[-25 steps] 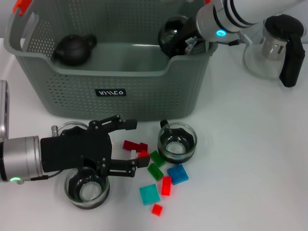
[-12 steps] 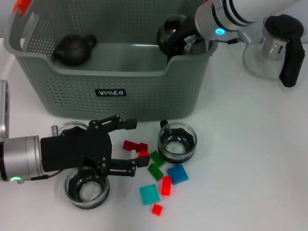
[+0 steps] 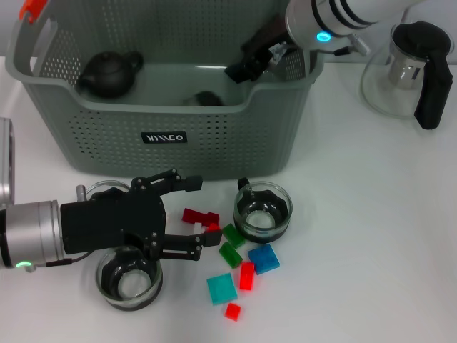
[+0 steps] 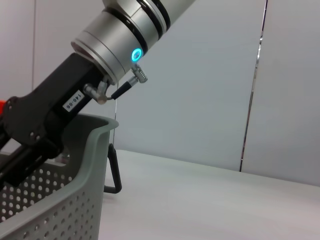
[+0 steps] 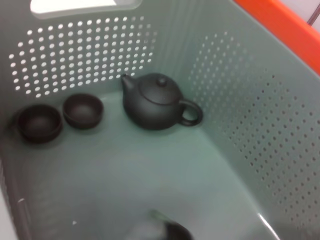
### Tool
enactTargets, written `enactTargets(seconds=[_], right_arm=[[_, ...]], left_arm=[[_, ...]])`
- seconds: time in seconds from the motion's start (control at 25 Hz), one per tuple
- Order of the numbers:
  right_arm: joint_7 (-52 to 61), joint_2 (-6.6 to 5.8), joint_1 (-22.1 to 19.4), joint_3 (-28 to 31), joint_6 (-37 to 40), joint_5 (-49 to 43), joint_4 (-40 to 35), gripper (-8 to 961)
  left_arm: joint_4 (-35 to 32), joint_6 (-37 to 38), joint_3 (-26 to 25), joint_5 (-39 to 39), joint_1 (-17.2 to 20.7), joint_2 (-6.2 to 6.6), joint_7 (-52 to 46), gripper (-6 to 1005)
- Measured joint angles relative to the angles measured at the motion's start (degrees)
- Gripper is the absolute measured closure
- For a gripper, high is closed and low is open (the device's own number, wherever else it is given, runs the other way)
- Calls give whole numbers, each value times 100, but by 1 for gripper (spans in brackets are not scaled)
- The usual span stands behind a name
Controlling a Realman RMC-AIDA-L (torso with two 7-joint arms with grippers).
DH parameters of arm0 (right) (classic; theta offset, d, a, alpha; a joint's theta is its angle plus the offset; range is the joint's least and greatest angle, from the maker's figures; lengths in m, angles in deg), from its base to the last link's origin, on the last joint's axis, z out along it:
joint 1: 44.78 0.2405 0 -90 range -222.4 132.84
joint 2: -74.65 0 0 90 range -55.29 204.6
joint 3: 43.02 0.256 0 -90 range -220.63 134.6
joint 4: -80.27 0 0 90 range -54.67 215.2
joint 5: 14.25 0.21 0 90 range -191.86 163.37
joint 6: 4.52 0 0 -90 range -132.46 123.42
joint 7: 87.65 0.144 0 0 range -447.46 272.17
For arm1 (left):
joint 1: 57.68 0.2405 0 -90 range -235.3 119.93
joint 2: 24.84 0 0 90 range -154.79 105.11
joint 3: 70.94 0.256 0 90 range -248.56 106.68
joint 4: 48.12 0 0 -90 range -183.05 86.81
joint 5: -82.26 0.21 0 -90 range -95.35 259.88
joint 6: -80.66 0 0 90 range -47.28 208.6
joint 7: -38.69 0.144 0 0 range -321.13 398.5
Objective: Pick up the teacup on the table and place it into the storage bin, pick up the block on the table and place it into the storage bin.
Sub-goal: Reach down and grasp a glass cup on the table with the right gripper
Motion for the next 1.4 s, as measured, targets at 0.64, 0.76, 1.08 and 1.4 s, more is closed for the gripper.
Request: enactTargets(seconds=[0.64, 0.76, 1.08, 1.4], right_arm=[[236, 7, -1084, 251, 845, 702, -2909, 250], [225, 5, -1521, 257, 1377, 1211, -3724, 252], [177, -17, -2591, 335, 3118, 2244, -5445, 257], [-15, -115, -3074, 933, 5555, 2776, -5881, 257]], left_arm=[[-9, 2, -9, -9, 28, 22, 0, 53], [-10, 2, -9, -9, 23, 26, 0, 53], [-1, 2, -9, -9, -2, 36, 0, 54], [-3, 1, -69, -9, 25, 29, 5, 54]])
